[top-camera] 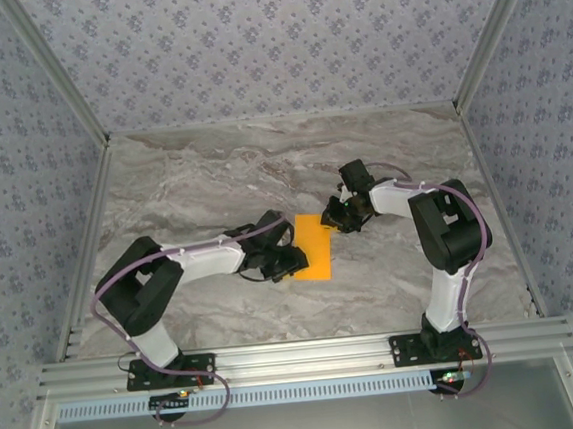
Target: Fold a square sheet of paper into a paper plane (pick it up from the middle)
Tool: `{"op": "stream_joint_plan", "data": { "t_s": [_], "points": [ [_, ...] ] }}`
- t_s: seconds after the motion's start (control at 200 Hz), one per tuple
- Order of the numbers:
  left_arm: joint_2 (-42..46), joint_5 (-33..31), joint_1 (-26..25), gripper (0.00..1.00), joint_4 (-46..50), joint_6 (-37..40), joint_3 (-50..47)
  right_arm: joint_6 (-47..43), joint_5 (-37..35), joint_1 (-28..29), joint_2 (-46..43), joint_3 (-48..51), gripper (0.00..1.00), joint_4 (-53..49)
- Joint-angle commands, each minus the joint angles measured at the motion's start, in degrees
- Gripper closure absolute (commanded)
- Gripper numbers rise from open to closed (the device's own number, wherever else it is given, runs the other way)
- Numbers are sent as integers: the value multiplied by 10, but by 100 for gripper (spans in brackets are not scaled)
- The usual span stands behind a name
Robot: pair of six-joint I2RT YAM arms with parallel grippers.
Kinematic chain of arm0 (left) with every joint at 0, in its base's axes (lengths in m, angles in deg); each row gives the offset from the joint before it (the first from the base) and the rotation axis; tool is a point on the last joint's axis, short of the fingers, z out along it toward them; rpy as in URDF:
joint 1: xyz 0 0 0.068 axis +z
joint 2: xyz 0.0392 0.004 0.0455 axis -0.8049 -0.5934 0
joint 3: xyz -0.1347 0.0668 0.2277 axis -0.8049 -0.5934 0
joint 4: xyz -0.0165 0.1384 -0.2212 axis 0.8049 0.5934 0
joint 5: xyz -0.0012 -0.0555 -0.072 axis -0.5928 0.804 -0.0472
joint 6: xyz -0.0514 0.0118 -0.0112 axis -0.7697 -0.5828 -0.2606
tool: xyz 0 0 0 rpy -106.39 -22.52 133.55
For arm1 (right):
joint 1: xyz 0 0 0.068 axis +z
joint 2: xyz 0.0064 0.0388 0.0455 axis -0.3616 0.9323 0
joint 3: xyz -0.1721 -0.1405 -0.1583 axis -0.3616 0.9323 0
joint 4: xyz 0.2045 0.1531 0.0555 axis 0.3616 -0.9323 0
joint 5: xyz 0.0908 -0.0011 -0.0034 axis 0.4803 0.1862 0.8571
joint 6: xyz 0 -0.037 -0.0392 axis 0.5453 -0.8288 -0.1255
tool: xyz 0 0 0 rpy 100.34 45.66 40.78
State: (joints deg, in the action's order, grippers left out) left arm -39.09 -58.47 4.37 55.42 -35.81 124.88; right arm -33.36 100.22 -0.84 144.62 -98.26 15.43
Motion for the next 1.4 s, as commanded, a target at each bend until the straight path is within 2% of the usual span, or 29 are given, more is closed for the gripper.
{"op": "stream_joint_plan", "data": {
  "t_s": [0.0, 0.065, 0.2, 0.47, 0.62, 0.824, 0.949, 1.094, 1.214, 1.394],
  "points": [
    [-22, -2, -10, 57, 57, -17, 18, 3, -93, -15, 52, 36, 81, -45],
    [-26, 7, -11, 61, 45, -16, 23, 3, -92, -15, 52, 38, 81, -45],
    [-27, 13, -11, 64, 40, -6, 40, 2, -93, -15, 52, 41, 81, -45],
    [-26, 21, -12, 65, 26, 17, 60, -1, -91, -15, 52, 40, 81, -49],
    [-3, 3, 3, 65, 39, 20, 51, -40, -109, 2, 22, 20, 80, -76],
    [73, -15, 67, 60, 46, 21, -1, -136, -197, 93, -82, -51, 66, -173],
    [128, -25, 120, 56, 52, 20, -44, -139, -260, 170, -110, -73, 55, -228],
    [175, -23, 185, 47, 62, 20, -87, -120, -304, 253, -90, -97, 43, -273],
    [193, -16, 224, 38, 67, 22, -108, -93, -319, 297, -51, -122, 34, -298],
    [193, -5, 256, 27, 67, 21, -118, -53, -325, 333, 16, -155, 30, -326]
  ]
}}
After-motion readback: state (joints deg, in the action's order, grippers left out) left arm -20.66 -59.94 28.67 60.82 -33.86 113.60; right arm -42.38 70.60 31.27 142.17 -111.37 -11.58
